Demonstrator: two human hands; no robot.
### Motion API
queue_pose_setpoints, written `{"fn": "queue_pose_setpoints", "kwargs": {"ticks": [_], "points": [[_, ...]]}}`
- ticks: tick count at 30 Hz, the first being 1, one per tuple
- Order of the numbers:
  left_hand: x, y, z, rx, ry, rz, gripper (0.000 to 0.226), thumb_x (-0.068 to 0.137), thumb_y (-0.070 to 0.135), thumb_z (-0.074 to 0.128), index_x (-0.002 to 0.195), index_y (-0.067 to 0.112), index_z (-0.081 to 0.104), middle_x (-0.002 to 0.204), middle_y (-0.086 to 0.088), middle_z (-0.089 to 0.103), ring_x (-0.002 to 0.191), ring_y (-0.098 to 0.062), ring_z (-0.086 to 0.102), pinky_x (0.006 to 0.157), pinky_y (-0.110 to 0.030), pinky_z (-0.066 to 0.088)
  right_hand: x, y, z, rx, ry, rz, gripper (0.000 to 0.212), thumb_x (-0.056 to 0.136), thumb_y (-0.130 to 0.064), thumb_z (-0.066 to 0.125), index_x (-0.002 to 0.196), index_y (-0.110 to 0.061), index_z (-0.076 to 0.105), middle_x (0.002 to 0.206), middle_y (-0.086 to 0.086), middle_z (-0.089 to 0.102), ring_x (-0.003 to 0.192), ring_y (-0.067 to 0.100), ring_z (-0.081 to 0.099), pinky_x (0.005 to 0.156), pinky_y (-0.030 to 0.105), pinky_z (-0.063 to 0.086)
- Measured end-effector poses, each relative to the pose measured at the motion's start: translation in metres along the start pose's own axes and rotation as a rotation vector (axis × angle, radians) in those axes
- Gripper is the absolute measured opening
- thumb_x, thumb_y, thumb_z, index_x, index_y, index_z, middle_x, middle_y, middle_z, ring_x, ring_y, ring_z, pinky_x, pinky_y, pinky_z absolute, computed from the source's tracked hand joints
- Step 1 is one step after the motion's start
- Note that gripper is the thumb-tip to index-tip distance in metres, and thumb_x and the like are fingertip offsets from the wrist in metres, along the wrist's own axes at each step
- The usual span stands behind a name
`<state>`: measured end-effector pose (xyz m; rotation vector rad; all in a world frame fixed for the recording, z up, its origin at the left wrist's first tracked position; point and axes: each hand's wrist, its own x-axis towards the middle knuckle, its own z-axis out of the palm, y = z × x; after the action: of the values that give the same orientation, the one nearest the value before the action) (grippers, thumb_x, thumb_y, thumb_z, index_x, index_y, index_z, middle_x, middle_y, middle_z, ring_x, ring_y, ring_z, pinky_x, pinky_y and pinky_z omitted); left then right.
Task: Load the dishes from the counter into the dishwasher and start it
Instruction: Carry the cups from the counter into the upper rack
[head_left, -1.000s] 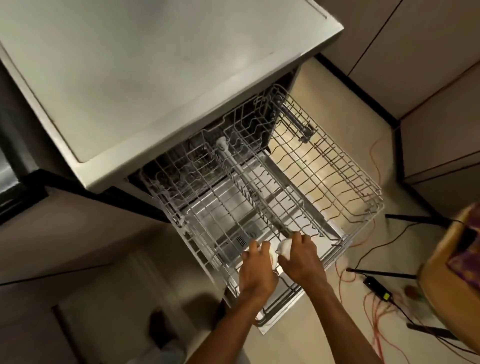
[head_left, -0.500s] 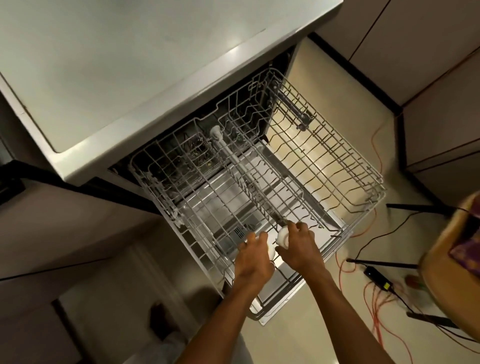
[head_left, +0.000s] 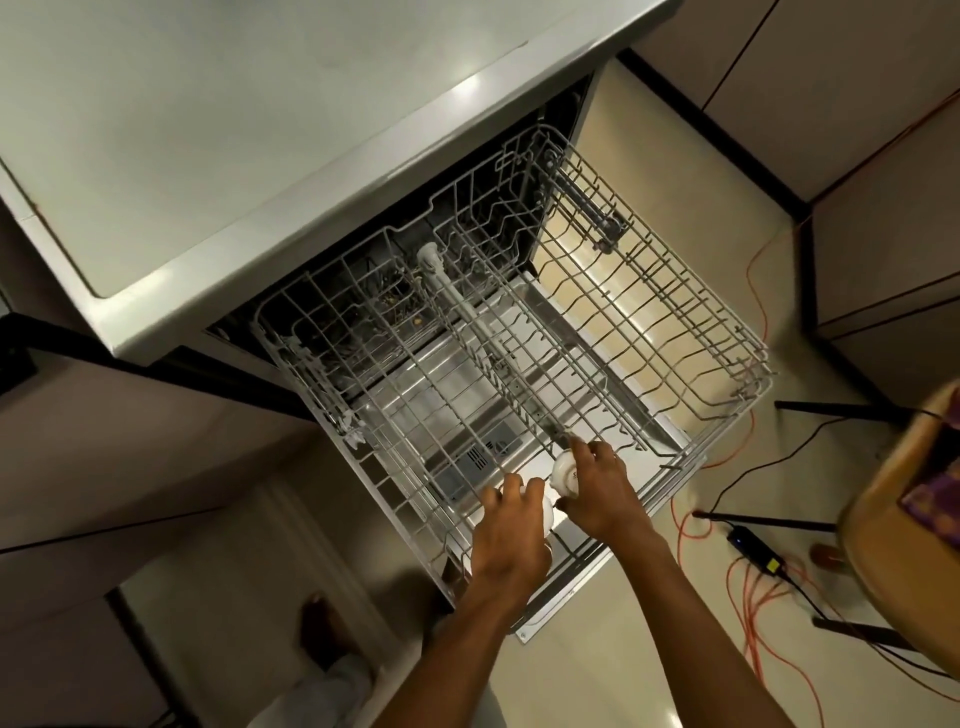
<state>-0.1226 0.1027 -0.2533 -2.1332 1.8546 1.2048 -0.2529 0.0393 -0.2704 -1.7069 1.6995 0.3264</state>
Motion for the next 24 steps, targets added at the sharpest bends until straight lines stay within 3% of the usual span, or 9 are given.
{"fn": "queue_pose_setpoints", "kwargs": {"ticks": [19, 24], "points": [[0.005, 0.0, 0.008, 0.295, -0.109, -0.012, 0.096, 0.079, 0.025, 0.082, 0.151, 0.017, 0.02, 0.152, -0.01, 0.032, 0.141, -0.033, 0.034, 0.106, -0.045, 0.047, -0.006, -0.001, -0.002, -0.017, -0.014, -0.032, 0.101, 0.078, -0.02, 0.083, 0.158, -0.022, 0.02, 0.153, 0.013, 0.033, 0.137, 0.033, 0.041, 0.108, 0.042, 0.045], [-0.004, 0.01, -0.018, 0.438, -0.137, 0.011, 0.09, 0.08, 0.026, 0.08, 0.148, 0.014, 0.022, 0.145, -0.013, 0.035, 0.135, -0.032, 0.035, 0.096, -0.045, 0.051, -0.017, -0.019, -0.021, -0.052, -0.047, -0.014, 0.103, 0.079, -0.014, 0.079, 0.159, -0.021, 0.015, 0.162, 0.018, 0.013, 0.149, 0.039, 0.021, 0.112, 0.046, 0.039]]}}
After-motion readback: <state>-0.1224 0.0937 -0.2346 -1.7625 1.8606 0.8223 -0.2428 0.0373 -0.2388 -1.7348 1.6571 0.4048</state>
